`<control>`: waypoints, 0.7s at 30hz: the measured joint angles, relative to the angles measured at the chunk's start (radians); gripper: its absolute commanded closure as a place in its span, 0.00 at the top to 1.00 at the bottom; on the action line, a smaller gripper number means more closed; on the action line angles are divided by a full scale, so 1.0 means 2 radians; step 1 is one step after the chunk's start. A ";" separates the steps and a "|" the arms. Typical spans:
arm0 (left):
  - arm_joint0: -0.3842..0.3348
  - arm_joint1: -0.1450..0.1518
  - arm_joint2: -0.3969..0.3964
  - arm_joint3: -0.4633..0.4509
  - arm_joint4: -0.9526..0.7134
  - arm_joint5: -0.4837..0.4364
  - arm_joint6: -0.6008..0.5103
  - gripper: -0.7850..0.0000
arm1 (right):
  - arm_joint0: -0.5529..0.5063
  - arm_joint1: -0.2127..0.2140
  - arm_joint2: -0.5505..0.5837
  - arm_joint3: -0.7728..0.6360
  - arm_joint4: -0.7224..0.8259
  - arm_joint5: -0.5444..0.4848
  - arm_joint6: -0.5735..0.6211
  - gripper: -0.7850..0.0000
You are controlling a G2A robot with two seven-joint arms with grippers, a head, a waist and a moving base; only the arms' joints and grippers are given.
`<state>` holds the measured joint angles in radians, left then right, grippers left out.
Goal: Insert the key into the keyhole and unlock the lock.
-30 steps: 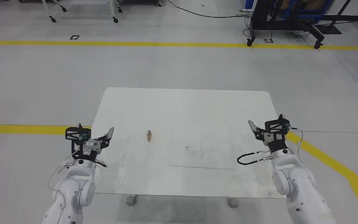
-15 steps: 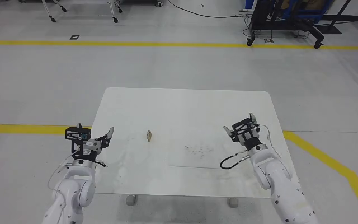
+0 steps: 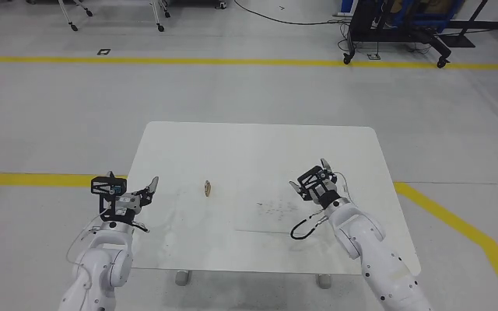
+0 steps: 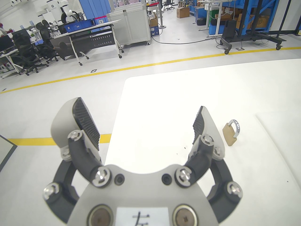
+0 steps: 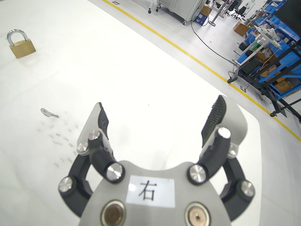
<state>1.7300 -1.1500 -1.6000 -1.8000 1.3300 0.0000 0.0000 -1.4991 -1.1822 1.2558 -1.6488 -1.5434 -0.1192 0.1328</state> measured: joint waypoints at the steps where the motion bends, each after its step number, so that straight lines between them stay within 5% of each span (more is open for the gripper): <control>1: 0.000 0.000 0.000 0.000 0.000 0.000 0.000 1.00 | 0.002 0.000 -0.002 0.005 0.011 -0.011 -0.009 1.00; 8: 0.000 0.000 0.000 0.000 0.000 0.000 0.000 1.00 | 0.076 -0.002 -0.044 0.103 0.056 -0.208 -0.034 1.00; 16: 0.000 0.000 0.000 0.000 0.000 0.000 0.000 1.00 | 0.146 -0.013 -0.111 0.170 0.020 -0.281 -0.004 1.00; 19: 0.000 0.000 0.000 0.000 0.000 0.000 0.000 1.00 | 0.163 -0.016 -0.126 0.188 0.022 -0.294 -0.002 0.85; 21: 0.000 0.000 0.000 0.000 0.000 0.000 0.000 1.00 | 0.172 -0.019 -0.135 0.199 0.024 -0.300 -0.001 0.66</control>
<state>1.7300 -1.1500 -1.6000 -1.8000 1.3300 0.0000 0.0000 -1.1543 -1.2194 0.9865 -1.2501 -1.4962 -0.7194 0.1300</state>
